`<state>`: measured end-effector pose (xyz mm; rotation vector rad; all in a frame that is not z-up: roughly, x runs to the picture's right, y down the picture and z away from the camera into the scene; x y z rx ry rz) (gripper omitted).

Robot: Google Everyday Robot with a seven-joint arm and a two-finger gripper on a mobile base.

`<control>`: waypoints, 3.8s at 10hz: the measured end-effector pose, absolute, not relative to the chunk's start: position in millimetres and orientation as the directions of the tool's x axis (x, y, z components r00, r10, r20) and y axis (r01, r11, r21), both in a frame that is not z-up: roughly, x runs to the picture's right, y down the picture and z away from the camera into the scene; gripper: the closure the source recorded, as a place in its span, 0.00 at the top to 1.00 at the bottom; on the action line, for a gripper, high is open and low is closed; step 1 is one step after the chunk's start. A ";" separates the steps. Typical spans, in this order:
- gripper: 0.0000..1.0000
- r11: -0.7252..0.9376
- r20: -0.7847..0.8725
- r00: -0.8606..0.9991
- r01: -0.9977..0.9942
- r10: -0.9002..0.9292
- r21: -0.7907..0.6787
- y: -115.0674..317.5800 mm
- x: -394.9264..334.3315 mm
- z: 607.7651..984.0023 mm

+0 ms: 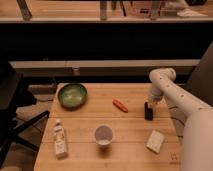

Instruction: Push the eraser across the table

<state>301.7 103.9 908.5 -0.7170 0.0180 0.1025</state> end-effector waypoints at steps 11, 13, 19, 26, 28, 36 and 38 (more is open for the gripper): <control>0.00 0.750 -0.041 0.996 -0.085 0.077 -0.656 110.9 305.0 904.7; 0.00 0.749 -0.042 0.996 -0.083 0.074 -0.657 110.2 305.2 902.7; 0.00 0.750 -0.032 0.997 -0.069 0.064 -0.658 114.9 306.2 901.1; 0.00 0.748 -0.026 0.998 -0.054 0.048 -0.662 117.8 308.4 897.0; 0.00 0.747 -0.026 0.998 -0.054 0.050 -0.663 117.9 308.1 896.1; 0.00 0.745 -0.012 1.000 -0.026 0.024 -0.667 123.8 308.0 892.7; 0.00 0.746 -0.010 1.000 -0.019 0.017 -0.666 124.4 307.2 892.4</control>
